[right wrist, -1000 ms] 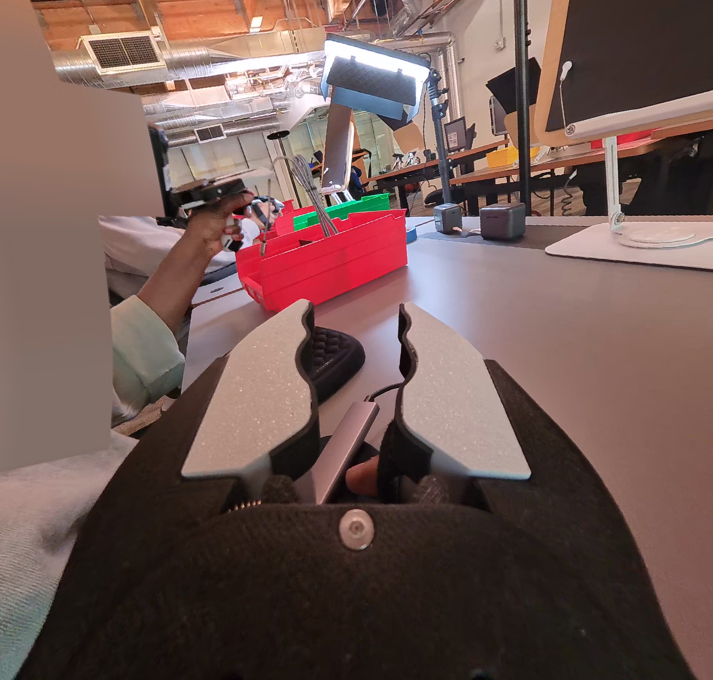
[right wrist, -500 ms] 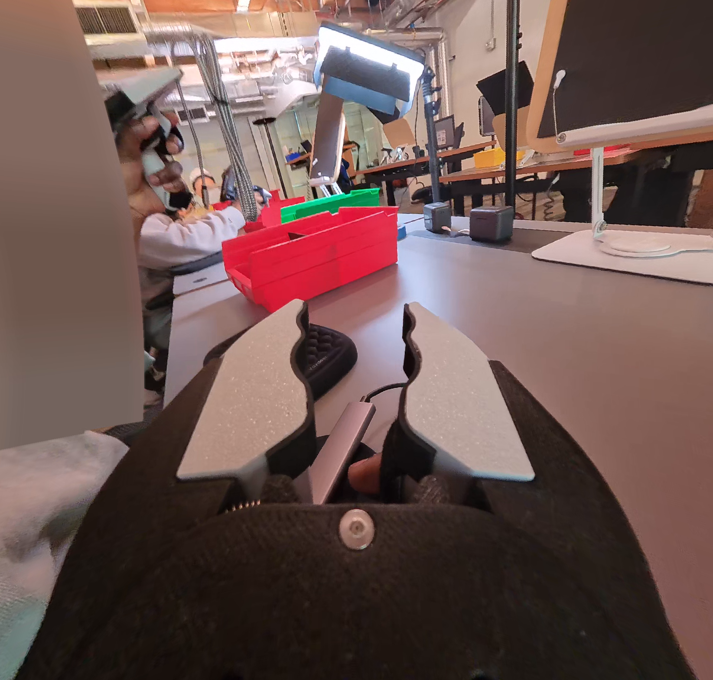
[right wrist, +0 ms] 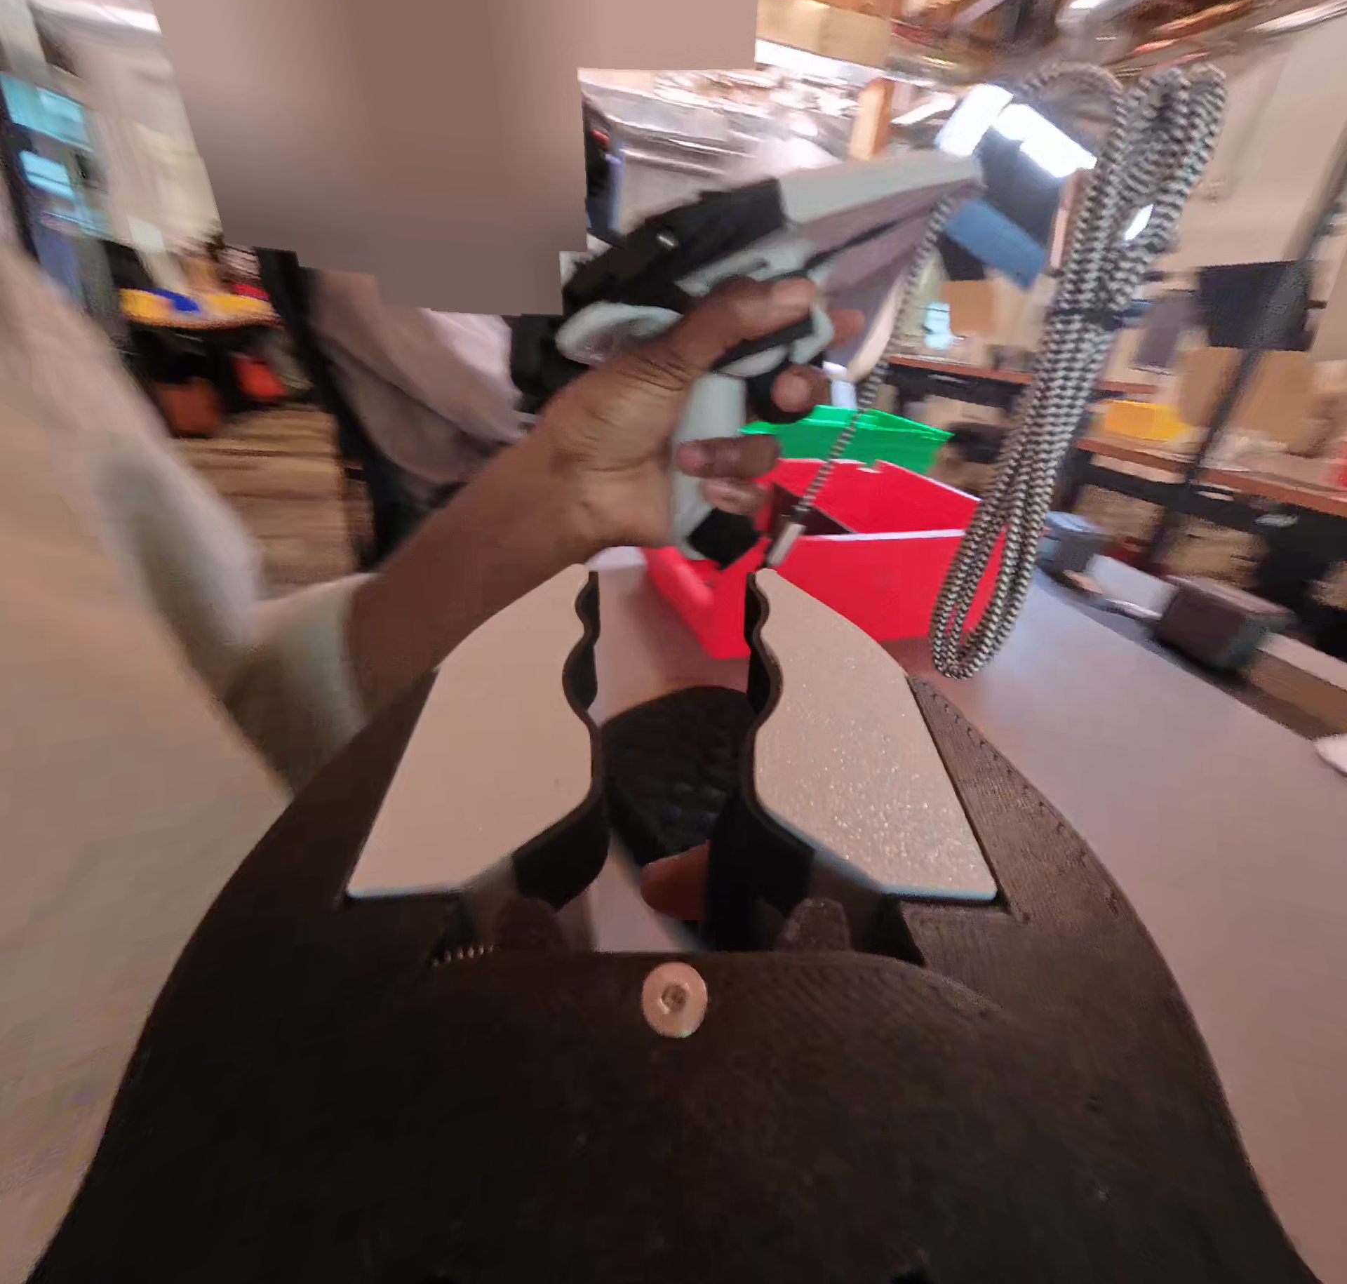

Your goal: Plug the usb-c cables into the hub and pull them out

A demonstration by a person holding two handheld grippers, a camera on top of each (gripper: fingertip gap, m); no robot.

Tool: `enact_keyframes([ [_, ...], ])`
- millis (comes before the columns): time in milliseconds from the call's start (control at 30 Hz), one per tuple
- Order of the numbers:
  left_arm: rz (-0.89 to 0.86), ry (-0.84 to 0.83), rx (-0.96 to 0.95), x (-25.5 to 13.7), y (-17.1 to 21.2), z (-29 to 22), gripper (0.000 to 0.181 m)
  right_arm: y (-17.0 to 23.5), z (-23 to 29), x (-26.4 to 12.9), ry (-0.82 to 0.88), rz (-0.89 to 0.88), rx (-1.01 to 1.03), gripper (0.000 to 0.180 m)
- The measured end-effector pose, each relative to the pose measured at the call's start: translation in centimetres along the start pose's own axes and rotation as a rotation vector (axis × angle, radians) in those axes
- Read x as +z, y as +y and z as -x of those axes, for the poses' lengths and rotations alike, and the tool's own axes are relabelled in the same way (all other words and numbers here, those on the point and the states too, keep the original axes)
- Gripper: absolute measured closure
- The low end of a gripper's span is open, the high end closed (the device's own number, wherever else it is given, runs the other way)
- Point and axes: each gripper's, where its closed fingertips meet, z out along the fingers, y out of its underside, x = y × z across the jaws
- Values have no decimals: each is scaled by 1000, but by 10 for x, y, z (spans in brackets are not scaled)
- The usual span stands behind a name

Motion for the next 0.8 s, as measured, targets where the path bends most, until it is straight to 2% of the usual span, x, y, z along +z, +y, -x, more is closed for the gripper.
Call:
enact_keyframes([
  [100,-47,54,-124,6,5,-11,178,18,-25,11,131,15,89,142],
  [233,-106,141,-282,8,5,-22,178,28,-30,17,90,-50,355,141],
  [367,-131,164,-379,10,10,-23,177,19,-27,17,-6,-146,485,143],
  [467,-139,145,-398,9,14,-19,178,17,-23,18,-50,-177,529,154],
  [567,-129,116,-425,7,19,-13,177,21,-25,17,-43,-177,554,174],
  [633,-131,80,-442,2,22,-3,177,21,-25,13,-72,-163,579,174],
  [667,-136,62,-453,-1,23,3,174,20,-26,11,-90,-162,607,174],
  [800,-154,113,-515,-15,29,11,142,6,-33,1,-147,-198,724,175],
])
